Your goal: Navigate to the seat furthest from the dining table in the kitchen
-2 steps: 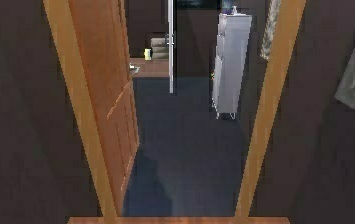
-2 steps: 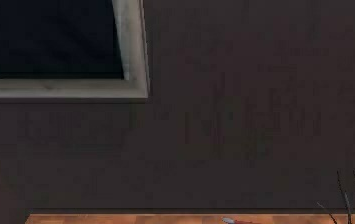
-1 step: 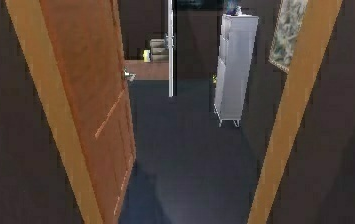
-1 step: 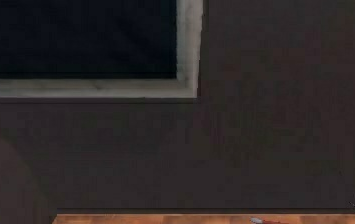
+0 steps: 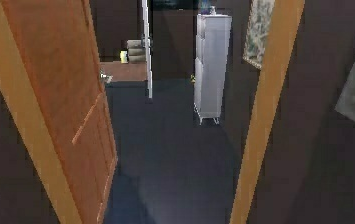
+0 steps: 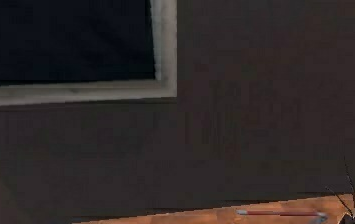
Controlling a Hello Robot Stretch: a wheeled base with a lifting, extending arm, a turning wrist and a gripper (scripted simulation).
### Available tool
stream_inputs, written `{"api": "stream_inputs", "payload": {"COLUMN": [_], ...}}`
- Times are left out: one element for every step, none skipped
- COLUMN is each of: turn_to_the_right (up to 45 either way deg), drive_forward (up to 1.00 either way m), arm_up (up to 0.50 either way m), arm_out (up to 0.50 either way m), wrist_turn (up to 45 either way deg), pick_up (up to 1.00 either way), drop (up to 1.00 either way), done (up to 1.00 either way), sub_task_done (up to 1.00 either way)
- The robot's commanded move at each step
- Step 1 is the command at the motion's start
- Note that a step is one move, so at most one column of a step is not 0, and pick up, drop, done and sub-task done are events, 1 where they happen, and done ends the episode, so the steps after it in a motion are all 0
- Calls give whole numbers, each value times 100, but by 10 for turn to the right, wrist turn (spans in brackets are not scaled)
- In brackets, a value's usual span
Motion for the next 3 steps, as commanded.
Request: {"api": "stream_inputs", "payload": {"turn_to_the_right": [0, 0, -30], "drive_forward": [100, 35, 0], "arm_up": [0, 0, 0], "arm_out": [0, 0, 0], "wrist_turn": [0, 0, 0], "pick_up": [0, 0, 0], "drop": [0, 0, 0], "done": [0, 0, 0], "sub_task_done": [0, 0, 0]}}
